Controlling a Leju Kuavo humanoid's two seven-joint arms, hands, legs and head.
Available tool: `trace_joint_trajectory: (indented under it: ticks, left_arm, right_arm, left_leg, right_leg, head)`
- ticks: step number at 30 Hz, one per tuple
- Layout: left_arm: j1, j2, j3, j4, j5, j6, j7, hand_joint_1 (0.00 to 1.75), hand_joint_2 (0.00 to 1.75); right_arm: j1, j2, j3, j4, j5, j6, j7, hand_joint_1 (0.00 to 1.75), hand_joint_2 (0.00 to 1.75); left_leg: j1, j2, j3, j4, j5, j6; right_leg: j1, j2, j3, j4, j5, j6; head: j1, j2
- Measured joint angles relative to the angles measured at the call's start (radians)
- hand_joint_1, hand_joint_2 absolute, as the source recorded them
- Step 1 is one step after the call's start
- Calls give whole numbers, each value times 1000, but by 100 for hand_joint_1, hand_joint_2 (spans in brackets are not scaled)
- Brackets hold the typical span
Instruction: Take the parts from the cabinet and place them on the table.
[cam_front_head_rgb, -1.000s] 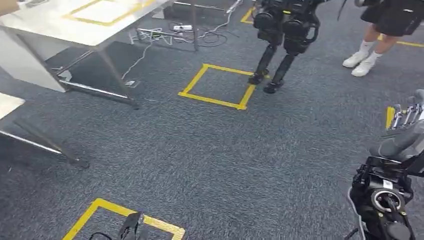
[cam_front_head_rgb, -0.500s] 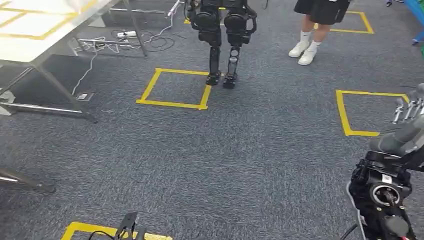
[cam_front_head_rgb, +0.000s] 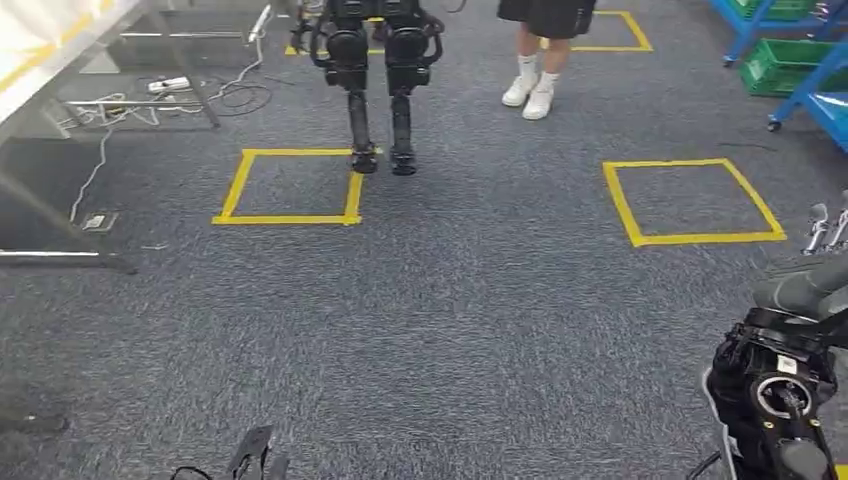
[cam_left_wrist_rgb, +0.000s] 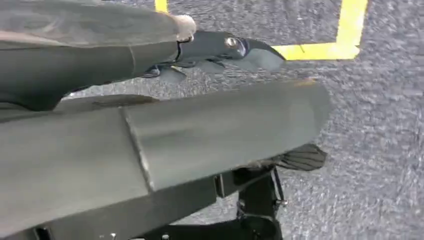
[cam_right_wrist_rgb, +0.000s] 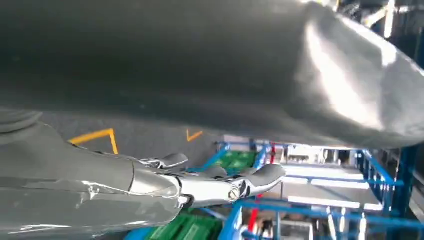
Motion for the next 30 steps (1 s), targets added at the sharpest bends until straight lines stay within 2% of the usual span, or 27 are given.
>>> trace_joint_trajectory:
  ticks: [2,3,4,5,6,7,8,9,10,11,12,13,14,15,17,18,19,20,21,22,23,24,25,27,28,29,30]
  left_arm:
    - [-2,0,0,0,2,0,0,0,0]
    - [-3,-1,0,0,3,0,0,0,0]
    - [-4,-1,0,0,3,0,0,0,0]
    - [-4,-1,0,0,3,0,0,0,0]
    - [-1,0,0,0,3,0,0,0,0]
    - [3,0,0,0,5,0,-1,0,0]
    - [7,0,0,0,7,0,0,0,0]
    - [9,-1,0,0,7,0,0,0,0]
    - [9,-1,0,0,7,0,0,0,0]
    - [8,-1,0,0,7,0,0,0,0]
    - [6,-1,0,0,7,0,0,0,0]
    - [6,1,0,0,7,0,0,0,0]
    - [6,3,0,0,7,0,0,0,0]
    - [6,3,0,0,7,0,0,0,0]
    - [3,2,0,0,7,0,0,0,0]
    - [0,0,0,0,7,0,0,0,0]
    - [-2,0,0,0,7,0,-1,0,0]
    - [-1,0,0,0,7,0,-1,0,0]
    - [0,0,0,0,7,0,-1,0,0]
    - [2,0,0,0,7,0,-1,0,0]
    - [4,0,0,0,7,0,-1,0,0]
    - [6,0,0,0,7,0,-1,0,0]
    - [6,-2,0,0,7,0,-1,0,0]
    - [5,-3,0,0,7,0,-1,0,0]
    - [5,-4,0,0,7,0,-1,0,0]
    - [5,-1,0,0,7,0,0,0,0]
    - [3,-2,0,0,6,0,0,0,0]
  right_arm:
    - [1,0,-3,-1,0,0,0,0,0]
    - [2,0,-3,-4,0,0,0,0,0]
    - [-1,0,-2,-6,0,0,-2,0,0]
    - [-3,0,-3,-6,0,0,0,0,0]
    - [-3,0,-3,-6,0,0,0,0,0]
    - [-3,0,-2,-6,0,0,0,0,0]
    - [-3,0,-2,-6,0,0,0,0,0]
    - [-2,0,-2,-6,0,0,0,0,0]
    - [-2,0,-2,-6,0,0,0,0,0]
    - [-2,0,-2,-6,0,0,0,0,0]
    - [-2,0,-2,-6,0,0,0,0,0]
    - [-2,0,-2,-6,0,0,0,0,0]
    - [-3,0,-2,-6,0,0,0,0,0]
    - [-2,0,-2,-6,0,0,0,0,0]
    - [2,0,-2,-6,0,0,0,0,0]
    - [2,0,-3,-7,0,0,0,0,0]
    - [3,0,-4,-8,0,0,-1,0,0]
    - [-2,0,-4,-8,0,0,0,0,0]
    - [-2,0,-3,-8,0,0,-1,0,0]
    - [0,0,-3,-8,0,0,0,0,0]
    - [2,0,-3,-8,0,0,0,0,0]
    - [2,0,-3,-8,0,0,0,0,0]
    - [2,0,-3,-8,0,0,0,0,0]
    - [1,0,-3,-8,0,0,0,0,0]
    - [1,0,-3,-8,0,0,0,0,0]
    - [-1,0,-3,-7,0,0,0,0,0]
    - [1,0,-3,-8,0,0,0,0,0]
  left_leg:
    - [0,29,8,-6,-3,-11]
    - [4,20,9,0,-13,-19]
    - [8,-41,-1,34,-38,-23]
    - [9,-81,-33,104,-77,-23]
    - [9,-101,-77,194,-119,-25]
    - [9,-110,-126,287,-154,-25]
    - [9,-112,-162,347,-166,-24]
    - [8,-112,-172,351,-150,-22]
    - [8,-114,-156,301,-109,-17]
    - [8,-120,-122,217,-58,-11]
    - [7,-139,-79,117,-6,-4]
    - [7,-198,-41,28,27,5]
    - [10,-206,-34,6,20,6]
    - [5,-191,-35,7,21,5]
    - [0,-172,-33,6,23,13]
    - [10,-157,-27,-11,31,21]
    - [10,-141,-20,-22,37,22]
    - [9,-129,-17,-26,37,28]
    - [7,-115,-17,-26,36,29]
    - [7,-100,-16,-26,34,30]
    - [8,-85,-16,-26,33,30]
    - [8,-71,-16,-25,31,27]
    - [9,-57,-13,-25,29,24]
    - [13,-30,-4,-21,19,14]
    - [9,-21,2,-16,12,5]
    - [1,-15,1,-11,5,-2]
    - [0,-3,3,-8,3,-5]
  right_leg:
    - [4,30,-4,-2,0,-13]
    - [-5,44,3,-9,5,-20]
    - [-5,55,4,-9,6,-24]
    - [-6,64,2,-9,8,-29]
    - [-5,76,1,-9,8,-32]
    - [-4,92,-1,-9,8,-34]
    - [-2,109,-2,-9,9,-36]
    - [-1,127,-2,-9,10,-36]
    - [-1,144,-1,-9,10,-36]
    - [0,159,1,-9,10,-36]
    - [0,174,4,-9,11,-35]
    - [-4,186,3,-9,12,-33]
    - [3,200,-2,-4,11,-28]
    - [-3,212,-6,-6,14,-21]
    - [-9,234,-9,-14,19,-8]
    - [-4,242,-13,-15,21,0]
    - [0,166,-20,11,2,-2]
    - [1,110,-46,68,-39,4]
    - [-1,87,-85,155,-85,10]
    - [-5,79,-125,240,-123,15]
    - [-10,76,-157,305,-144,20]
    - [-16,73,-167,325,-140,26]
    - [-21,69,-149,290,-114,30]
    - [-27,41,-49,107,-24,38]
    - [-27,-9,-1,20,7,41]
    - [-12,-39,6,1,-9,40]
    - [-20,-11,1,0,-4,23]
  head:
    - [-1,0]
    - [-1,0]
    - [-7,0]
    - [-8,0]
    - [-12,0]
    - [-13,0]
    - [-13,0]
    - [-14,0]
    - [-16,0]
    - [-17,0]
    - [-18,0]
    - [-18,0]
    - [-17,0]
    - [-18,0]
    - [-18,0]
    - [-17,0]
    - [-15,0]
    - [-5,0]
    - [-5,0]
    - [-4,0]
    - [-3,0]
    - [-2,0]
    - [-1,0]
    - [-1,0]
    - [0,0]
    - [6,0]
    - [0,0]
